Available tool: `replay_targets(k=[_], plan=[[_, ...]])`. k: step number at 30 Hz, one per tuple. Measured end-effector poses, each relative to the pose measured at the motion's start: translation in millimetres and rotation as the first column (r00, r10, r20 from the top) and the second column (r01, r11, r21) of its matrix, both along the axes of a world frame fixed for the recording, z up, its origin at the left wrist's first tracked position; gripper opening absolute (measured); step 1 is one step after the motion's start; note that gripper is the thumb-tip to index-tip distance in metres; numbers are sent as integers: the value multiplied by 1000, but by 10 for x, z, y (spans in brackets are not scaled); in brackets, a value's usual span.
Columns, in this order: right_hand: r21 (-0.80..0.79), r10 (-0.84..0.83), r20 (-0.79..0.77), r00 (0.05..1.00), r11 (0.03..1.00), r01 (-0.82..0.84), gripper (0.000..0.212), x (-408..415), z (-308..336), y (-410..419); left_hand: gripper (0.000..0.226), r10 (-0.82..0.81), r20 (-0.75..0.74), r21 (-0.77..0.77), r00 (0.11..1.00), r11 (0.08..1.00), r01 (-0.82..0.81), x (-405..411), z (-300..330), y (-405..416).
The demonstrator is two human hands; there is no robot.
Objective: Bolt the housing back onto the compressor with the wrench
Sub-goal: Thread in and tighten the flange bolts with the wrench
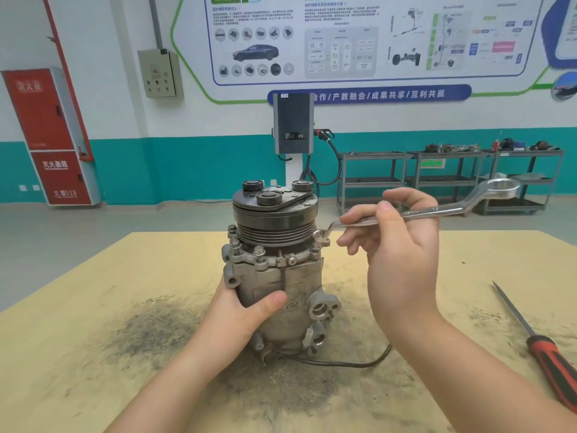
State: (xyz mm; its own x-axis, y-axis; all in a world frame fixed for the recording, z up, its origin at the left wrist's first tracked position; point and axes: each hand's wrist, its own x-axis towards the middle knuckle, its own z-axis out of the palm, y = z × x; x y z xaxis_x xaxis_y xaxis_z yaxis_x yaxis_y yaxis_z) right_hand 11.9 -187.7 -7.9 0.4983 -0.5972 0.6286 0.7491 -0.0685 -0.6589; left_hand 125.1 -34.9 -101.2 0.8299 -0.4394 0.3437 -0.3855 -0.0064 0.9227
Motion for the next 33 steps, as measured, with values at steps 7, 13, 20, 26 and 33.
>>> replay_targets(k=[7,13,20,26,33], plan=[[372,305,-129,944,897,-239,17,132,64,-265,70,-12,-4,-1,1000,1000,12,-15,31,1],[299,120,0,993,947,-114,14,195,-188,-143,80,-1,1,-1,1000,1000,1,-37,40,14],[-679,-324,394,860,528,510,31,110,-417,149,59,38,19,2,999,999,-38,0,-8,-10],[-258,-160,143,977,947,193,13,-67,11,82,77,-5,-27,-27,1000,1000,4,-49,54,-12],[86,89,-101,991,993,-80,20,6,98,-127,59,-8,33,-8,999,1000,8,-62,50,-6]])
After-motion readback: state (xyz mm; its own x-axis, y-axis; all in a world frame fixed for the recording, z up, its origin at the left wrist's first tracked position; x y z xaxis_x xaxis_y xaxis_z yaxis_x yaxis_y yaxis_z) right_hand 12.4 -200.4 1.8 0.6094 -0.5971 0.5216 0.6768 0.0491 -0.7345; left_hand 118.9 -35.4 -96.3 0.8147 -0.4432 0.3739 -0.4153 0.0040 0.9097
